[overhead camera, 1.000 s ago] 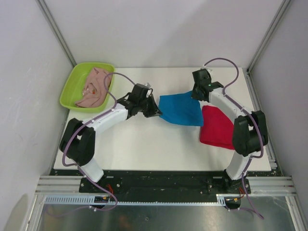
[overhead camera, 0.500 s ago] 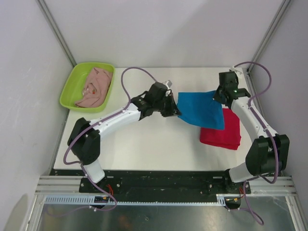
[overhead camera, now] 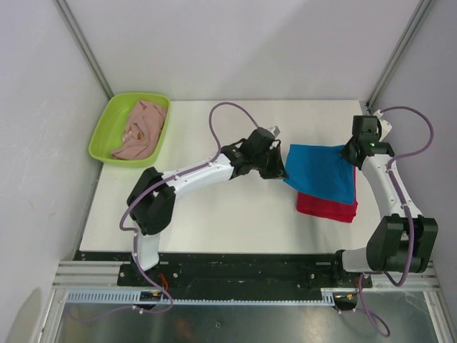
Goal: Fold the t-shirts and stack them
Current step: Put the neatly folded tshirt into the corner of the board with both arms
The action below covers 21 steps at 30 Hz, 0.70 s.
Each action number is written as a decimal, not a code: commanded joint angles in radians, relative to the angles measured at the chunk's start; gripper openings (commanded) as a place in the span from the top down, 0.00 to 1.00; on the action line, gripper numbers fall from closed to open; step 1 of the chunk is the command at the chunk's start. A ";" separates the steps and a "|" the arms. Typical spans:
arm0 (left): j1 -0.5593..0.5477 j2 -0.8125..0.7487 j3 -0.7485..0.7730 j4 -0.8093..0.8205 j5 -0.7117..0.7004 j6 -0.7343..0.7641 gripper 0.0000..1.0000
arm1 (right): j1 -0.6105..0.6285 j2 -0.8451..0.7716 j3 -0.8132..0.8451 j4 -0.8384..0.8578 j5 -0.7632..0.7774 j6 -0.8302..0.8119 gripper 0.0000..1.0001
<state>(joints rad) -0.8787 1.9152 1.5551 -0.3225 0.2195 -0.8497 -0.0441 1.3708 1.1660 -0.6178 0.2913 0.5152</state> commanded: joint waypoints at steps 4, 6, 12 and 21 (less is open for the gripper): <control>0.000 0.048 0.147 -0.014 0.005 -0.012 1.00 | -0.065 -0.049 0.006 0.084 -0.015 0.009 1.00; -0.003 0.063 0.169 -0.019 0.009 -0.012 1.00 | -0.084 -0.050 0.007 0.095 -0.027 0.008 1.00; -0.015 0.099 0.204 -0.028 0.012 -0.011 1.00 | -0.134 -0.038 0.006 0.109 -0.053 0.007 1.00; -0.024 0.149 0.255 -0.039 0.017 -0.014 1.00 | -0.181 -0.021 0.008 0.157 -0.104 0.006 1.00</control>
<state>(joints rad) -0.8970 2.0560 1.7390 -0.3573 0.2207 -0.8497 -0.2031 1.3617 1.1648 -0.5468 0.2008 0.5159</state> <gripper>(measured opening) 0.011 0.045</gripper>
